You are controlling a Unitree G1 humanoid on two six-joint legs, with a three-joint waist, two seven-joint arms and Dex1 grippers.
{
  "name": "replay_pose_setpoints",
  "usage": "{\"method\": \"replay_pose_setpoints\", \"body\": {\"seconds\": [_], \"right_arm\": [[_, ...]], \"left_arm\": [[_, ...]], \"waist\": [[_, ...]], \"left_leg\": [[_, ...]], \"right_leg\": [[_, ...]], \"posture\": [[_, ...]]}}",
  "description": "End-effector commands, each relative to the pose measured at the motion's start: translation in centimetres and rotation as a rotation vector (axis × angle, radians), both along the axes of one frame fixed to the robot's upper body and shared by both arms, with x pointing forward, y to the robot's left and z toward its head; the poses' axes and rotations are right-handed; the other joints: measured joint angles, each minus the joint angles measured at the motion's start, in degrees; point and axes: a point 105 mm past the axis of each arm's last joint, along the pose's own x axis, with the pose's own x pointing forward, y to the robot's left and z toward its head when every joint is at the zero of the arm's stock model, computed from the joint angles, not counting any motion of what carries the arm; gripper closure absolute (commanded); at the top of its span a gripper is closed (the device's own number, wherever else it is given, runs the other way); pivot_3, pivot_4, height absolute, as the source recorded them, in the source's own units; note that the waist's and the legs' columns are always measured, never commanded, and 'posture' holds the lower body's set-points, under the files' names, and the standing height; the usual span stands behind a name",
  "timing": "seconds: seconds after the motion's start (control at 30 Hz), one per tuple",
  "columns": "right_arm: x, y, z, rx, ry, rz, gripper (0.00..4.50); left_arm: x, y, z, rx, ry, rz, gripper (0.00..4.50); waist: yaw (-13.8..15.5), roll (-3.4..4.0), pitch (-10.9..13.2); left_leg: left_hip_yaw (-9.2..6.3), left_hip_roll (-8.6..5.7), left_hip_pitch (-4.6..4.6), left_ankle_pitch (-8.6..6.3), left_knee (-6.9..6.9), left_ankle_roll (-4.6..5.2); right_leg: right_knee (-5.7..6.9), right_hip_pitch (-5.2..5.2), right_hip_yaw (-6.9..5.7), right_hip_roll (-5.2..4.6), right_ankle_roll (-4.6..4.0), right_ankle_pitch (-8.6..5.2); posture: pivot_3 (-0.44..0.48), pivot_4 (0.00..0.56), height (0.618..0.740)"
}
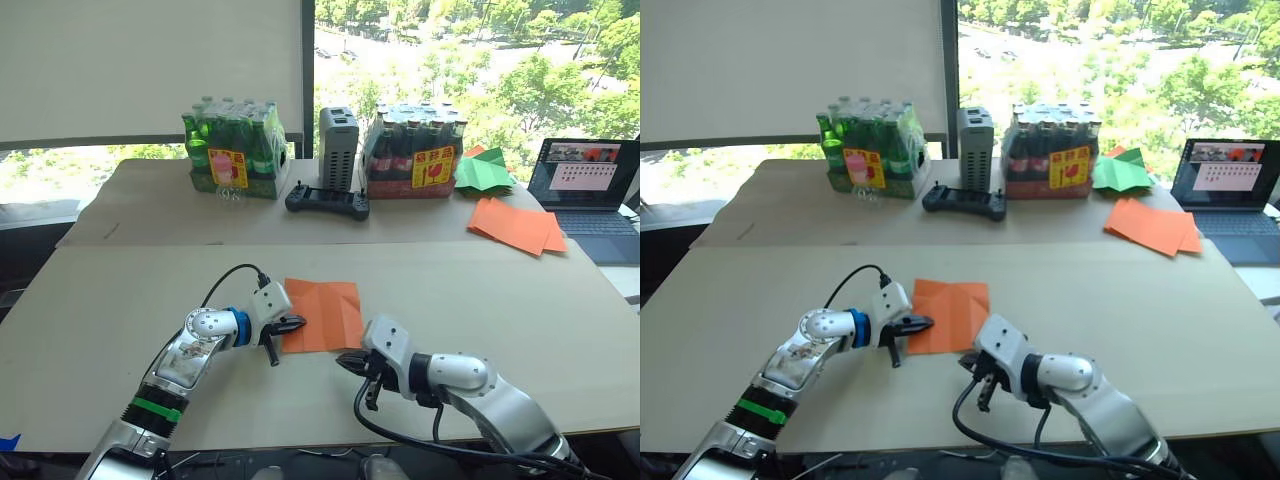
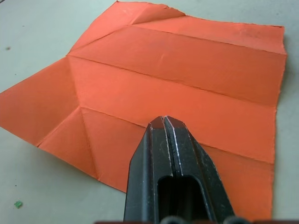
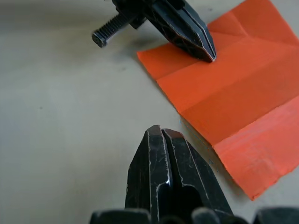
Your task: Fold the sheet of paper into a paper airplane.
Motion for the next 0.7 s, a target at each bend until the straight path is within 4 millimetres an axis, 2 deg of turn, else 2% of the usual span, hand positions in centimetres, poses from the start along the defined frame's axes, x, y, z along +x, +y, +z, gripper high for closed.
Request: {"method": "replay_pose_setpoints", "body": {"seconds": [0.03,0.3,0.43,0.7], "right_arm": [[0.9,-0.8,-0.1,-0.031,-0.061,-0.108,4.47],[0.8,-2.1,-0.6,-0.019,-0.083,-0.274,4.47],[1.9,-2.8,-0.2,0.023,-0.123,-0.39,4.47],[2.4,-1.9,-0.1,0.199,-0.096,-0.498,4.47]], "left_arm": [[-0.5,0.2,-1.7,0.053,0.062,-0.013,4.5],[-0.3,0.2,-1.6,0.064,0.061,-0.029,4.5],[-0.2,0.3,-1.6,0.071,0.06,-0.037,4.5],[-0.1,0.2,-1.4,0.076,0.058,-0.047,4.5]], "waist": [[0.0,0.0,0.0],[0.01,0.02,-0.13],[-0.03,0.04,-0.17],[-0.09,0.06,-0.18]], "left_leg": [[0.0,-0.01,-0.01,0.0,0.0,0.0],[-0.02,-0.03,0.02,0.0,0.0,0.0],[-0.02,-0.03,0.03,0.0,0.0,0.0],[-0.03,-0.02,0.03,0.0,-0.02,0.0]], "right_leg": [[0.0,0.0,0.01,-0.01,0.0,0.0],[0.01,0.04,0.0,-0.02,0.05,-0.03],[0.01,0.04,0.0,-0.01,0.06,-0.04],[0.02,0.03,0.0,0.0,0.05,-0.03]], "posture": [[0.0,0.15,0.723],[0.0,0.15,0.723],[0.0,0.15,0.723],[0.0,0.15,0.723]]}}
